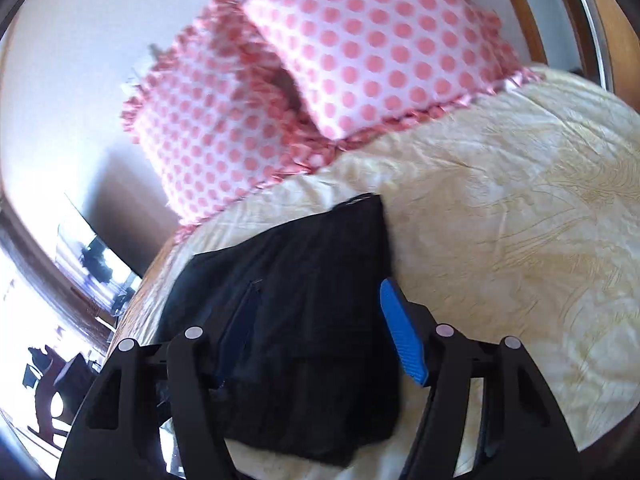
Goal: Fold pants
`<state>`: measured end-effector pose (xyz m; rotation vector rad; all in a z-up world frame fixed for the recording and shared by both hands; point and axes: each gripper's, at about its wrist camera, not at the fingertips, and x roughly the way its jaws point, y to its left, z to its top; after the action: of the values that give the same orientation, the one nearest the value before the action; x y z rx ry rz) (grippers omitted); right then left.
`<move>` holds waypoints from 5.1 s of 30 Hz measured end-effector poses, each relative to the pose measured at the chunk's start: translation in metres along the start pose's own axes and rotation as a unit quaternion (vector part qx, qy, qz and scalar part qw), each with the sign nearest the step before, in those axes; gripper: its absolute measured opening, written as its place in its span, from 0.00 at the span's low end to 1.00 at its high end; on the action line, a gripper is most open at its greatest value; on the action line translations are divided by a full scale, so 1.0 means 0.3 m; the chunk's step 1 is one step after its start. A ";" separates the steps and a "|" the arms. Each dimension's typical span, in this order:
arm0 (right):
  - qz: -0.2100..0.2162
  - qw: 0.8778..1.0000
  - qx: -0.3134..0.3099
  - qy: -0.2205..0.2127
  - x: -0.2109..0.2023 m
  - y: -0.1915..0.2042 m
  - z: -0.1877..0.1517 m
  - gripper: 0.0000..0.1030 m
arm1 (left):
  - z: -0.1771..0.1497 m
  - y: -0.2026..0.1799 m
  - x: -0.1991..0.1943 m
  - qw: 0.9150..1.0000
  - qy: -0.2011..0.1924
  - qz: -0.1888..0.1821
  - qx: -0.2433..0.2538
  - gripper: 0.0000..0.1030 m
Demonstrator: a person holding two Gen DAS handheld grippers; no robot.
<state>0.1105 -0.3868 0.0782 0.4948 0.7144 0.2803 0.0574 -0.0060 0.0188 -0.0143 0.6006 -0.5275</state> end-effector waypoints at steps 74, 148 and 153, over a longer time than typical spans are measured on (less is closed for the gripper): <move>0.057 0.993 -0.054 0.090 0.225 0.009 0.013 0.32 | 0.302 0.449 0.230 0.963 0.129 -0.042 -0.233 0.23; 0.118 0.981 0.075 0.132 0.142 0.152 0.083 0.15 | 0.441 0.679 0.135 0.986 0.057 0.054 -0.145 0.32; 0.122 0.973 0.137 0.143 0.126 0.096 -0.078 0.14 | 0.434 0.673 0.144 0.988 0.061 0.058 -0.131 0.36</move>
<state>0.1196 -0.3391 0.0572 0.8173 0.9821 0.4935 0.2527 0.1309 0.0706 -0.1966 0.7838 -0.3358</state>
